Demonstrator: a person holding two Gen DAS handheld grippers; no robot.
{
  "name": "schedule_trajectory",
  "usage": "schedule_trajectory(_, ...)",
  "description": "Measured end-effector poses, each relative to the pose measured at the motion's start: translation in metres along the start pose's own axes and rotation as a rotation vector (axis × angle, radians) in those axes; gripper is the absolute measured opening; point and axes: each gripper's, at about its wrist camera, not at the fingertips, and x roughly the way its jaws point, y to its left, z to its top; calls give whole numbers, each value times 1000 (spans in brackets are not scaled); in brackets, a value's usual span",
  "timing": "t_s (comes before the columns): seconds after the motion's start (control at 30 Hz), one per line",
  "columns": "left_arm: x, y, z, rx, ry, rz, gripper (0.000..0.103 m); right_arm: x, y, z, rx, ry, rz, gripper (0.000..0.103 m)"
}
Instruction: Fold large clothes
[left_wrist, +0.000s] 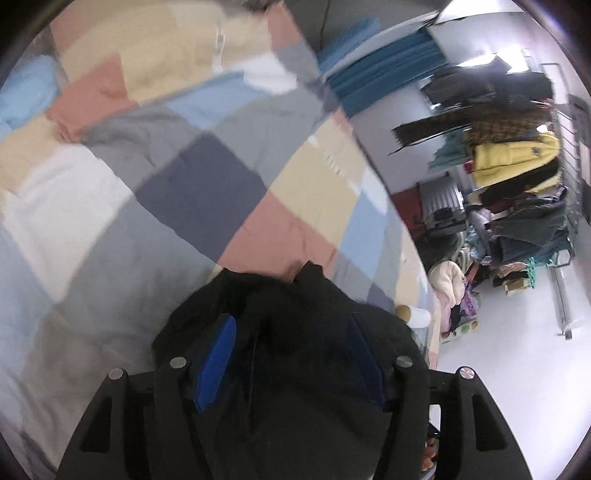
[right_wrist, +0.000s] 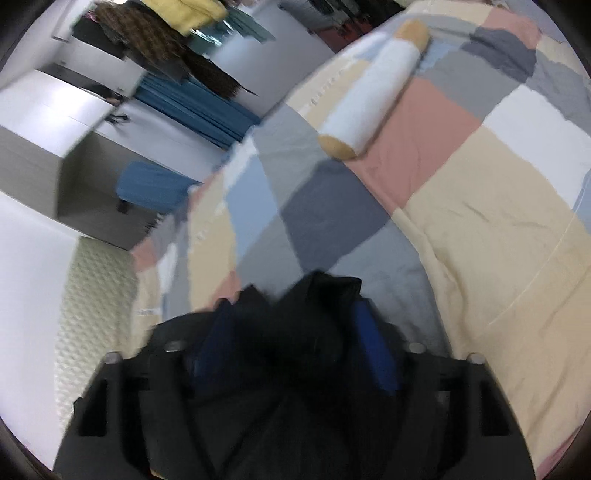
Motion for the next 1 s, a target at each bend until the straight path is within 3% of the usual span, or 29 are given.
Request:
schedule_trajectory(0.17, -58, -33, -37, 209, -130, 52, 63, -51, 36, -18, -154, -48, 4, 71)
schedule_trajectory(0.27, -57, -55, -66, 326, -155, 60, 63, -64, 63, -43, -273, -71, -20, 71)
schedule_trajectory(0.4, -22, -80, -99, 443, -146, 82, 63, -49, 85, -80, -386, -51, -27, 71)
schedule_trajectory(0.63, 67, -116, -131, 586, -118, 131, 63, 30, 109, -133, -559, -11, -113, 71)
schedule_trajectory(0.8, 116, -129, -118, 663, -180, 213, 63, 76, 112, -129, -596, -48, -155, 71)
schedule_trajectory(1.0, 168, -136, -88, 687, -164, 263, 63, 116, 118, -106, -619, -65, -166, 71)
